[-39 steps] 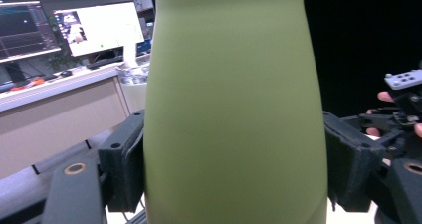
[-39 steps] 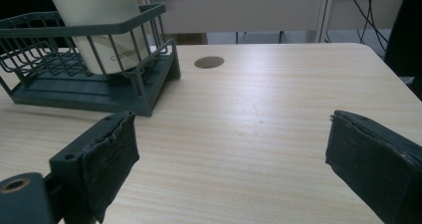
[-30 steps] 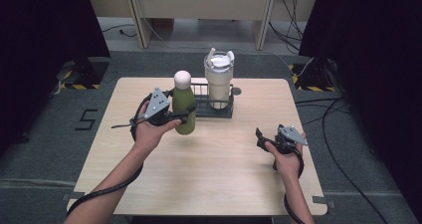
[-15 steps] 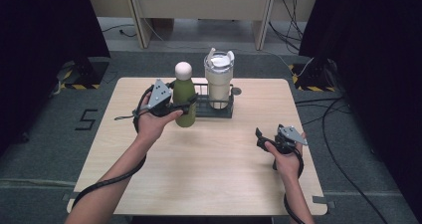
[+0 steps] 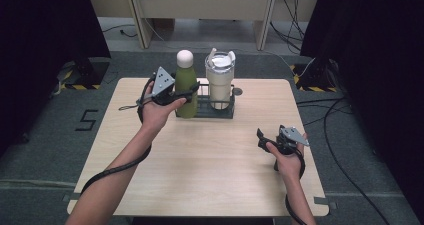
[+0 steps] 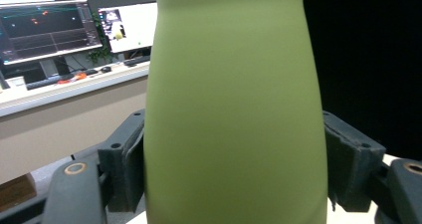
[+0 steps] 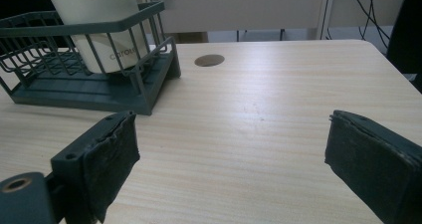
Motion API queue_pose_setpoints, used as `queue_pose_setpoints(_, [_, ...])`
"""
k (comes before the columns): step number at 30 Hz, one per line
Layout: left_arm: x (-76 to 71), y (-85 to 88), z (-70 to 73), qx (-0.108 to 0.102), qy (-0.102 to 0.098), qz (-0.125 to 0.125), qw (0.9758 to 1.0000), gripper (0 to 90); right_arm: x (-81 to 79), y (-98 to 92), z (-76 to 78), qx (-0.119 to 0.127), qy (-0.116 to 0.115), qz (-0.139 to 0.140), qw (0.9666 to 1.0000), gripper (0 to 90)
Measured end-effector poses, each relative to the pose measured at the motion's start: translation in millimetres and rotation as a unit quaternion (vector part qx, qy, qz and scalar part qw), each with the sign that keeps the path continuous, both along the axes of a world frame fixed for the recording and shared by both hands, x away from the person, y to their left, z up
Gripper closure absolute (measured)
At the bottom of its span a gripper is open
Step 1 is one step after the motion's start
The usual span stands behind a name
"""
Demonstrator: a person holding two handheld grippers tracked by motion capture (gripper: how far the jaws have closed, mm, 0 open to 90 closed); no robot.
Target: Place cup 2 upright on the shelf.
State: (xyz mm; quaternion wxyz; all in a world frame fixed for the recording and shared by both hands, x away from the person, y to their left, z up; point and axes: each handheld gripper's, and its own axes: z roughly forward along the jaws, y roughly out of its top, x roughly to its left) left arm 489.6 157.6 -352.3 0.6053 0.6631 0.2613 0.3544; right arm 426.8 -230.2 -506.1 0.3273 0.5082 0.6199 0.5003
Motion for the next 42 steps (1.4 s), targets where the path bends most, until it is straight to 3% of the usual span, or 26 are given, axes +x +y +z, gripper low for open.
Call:
queue_pose_setpoints(25, [50.5,-2.7,19.1,-0.021,0.007,0.06,0.9979,24.5,0.6,-0.9,-1.4,0.005,0.003,-0.001,1.0,7.4])
queue_pose_setpoints(42, [83.5,-8.0,12.6,-0.015,0.028,0.099,0.9946,24.5,0.7,-1.1,-2.2,0.005,0.002,0.001,1.0,7.7])
